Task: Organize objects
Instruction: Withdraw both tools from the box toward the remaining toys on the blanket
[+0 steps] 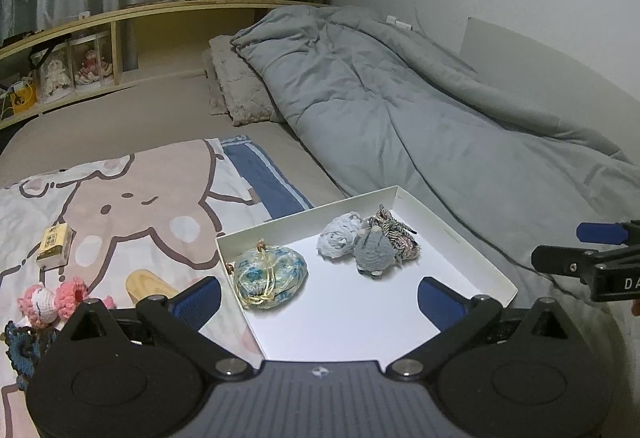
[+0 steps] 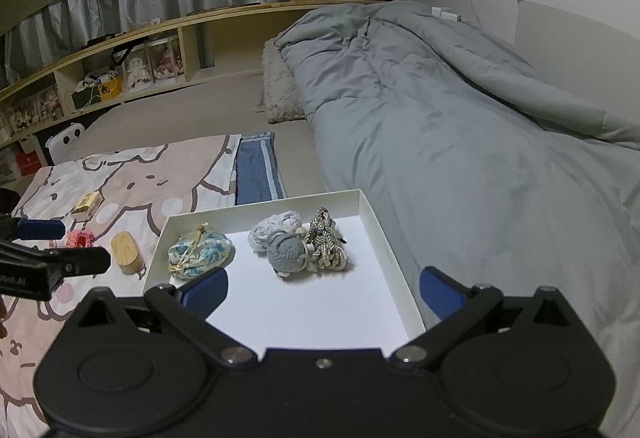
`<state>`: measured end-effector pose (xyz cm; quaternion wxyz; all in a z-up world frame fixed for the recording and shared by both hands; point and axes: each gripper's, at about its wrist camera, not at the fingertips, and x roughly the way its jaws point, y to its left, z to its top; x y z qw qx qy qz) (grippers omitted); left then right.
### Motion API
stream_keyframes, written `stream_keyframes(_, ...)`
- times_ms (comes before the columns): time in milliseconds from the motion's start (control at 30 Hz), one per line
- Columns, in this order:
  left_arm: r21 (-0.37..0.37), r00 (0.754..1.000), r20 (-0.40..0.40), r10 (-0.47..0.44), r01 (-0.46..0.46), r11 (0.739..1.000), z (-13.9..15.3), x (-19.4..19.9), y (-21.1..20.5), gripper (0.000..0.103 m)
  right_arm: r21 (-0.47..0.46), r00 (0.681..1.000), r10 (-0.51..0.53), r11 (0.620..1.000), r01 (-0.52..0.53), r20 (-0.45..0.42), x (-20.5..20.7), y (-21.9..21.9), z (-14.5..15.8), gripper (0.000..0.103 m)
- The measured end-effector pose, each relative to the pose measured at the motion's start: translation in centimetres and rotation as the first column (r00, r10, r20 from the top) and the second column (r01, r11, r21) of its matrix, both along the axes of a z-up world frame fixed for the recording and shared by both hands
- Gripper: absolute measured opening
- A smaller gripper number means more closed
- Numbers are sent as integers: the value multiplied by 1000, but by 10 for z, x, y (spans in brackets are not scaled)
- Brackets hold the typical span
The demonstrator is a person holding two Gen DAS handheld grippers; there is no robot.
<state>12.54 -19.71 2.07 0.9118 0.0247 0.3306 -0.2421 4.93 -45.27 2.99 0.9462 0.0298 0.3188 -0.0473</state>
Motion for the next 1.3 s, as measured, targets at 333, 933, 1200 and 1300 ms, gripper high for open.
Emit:
stream_keyframes(333, -15, 999, 14, 51, -50, 999, 1, 1, 24, 103, -9, 1000, 7, 1000, -7, -12, 4, 14, -3, 103)
stream_keyframes(933, 32, 969, 72, 235, -238, 971, 1, 13, 110, 103, 32, 996, 93, 995, -94, 16, 51, 85, -14, 103)
stream_keyframes(1200, 51, 933, 97, 347, -352, 934, -3, 15, 155, 103, 63, 988, 156, 986, -157, 19, 75, 132, -20, 103)
stream_keyframes(1300, 54, 923, 88, 375, -380, 923, -7, 16, 170, 103, 67, 984, 178, 982, -178, 14, 84, 149, -24, 103)
